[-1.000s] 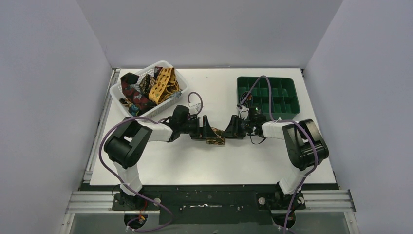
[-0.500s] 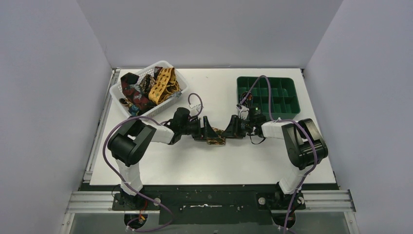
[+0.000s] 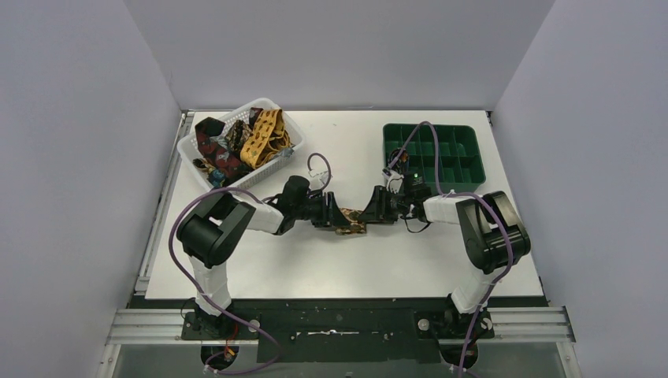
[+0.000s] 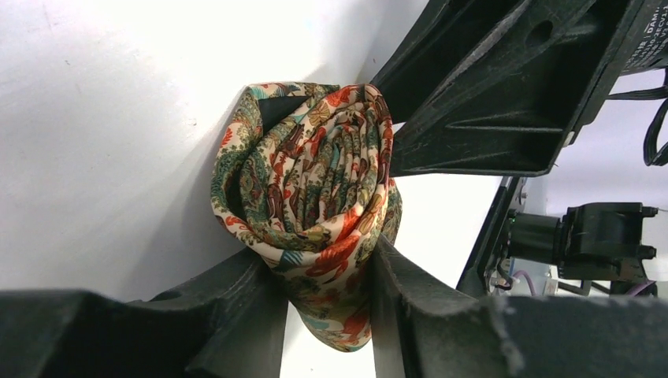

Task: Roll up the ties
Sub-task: Pick up the tie at the center of the board.

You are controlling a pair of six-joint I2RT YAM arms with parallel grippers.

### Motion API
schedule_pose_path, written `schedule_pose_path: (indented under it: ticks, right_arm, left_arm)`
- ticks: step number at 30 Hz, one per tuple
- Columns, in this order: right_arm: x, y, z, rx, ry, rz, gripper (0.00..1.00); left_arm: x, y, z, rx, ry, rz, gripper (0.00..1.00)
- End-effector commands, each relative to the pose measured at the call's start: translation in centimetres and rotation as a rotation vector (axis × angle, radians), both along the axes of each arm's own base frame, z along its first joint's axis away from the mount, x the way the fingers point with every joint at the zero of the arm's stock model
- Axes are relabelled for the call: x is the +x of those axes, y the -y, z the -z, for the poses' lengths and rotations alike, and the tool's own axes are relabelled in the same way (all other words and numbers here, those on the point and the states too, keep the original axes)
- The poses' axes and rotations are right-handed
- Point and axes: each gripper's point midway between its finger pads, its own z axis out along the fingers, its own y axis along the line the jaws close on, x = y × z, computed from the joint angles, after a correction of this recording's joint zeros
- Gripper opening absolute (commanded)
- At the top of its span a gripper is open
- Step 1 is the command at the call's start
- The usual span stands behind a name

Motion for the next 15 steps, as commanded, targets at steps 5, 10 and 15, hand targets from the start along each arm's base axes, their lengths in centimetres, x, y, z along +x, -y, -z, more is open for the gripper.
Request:
schedule_pose_path:
  ticks: [5,10,15]
  right_arm:
    - [0.6,0.1,-3.9,0.020,0.096,-0.043,0.64]
    - [2.4,0.3,-7.4,0.035,0.298,-0.023,0.73]
    - [1.2,-1.0,-10.7,0.088,0.672,-0.199,0.77]
  left_arm:
    - [-0.5,0.3,-1.9,-0.008,0.134,0.066,0.21]
    - [-0.9,-0.1,-3.3,-0.029,0.211,0.087,0.09]
    - [-3.1,-1.4,-3.9,0.029,0.321,0.193,0.00]
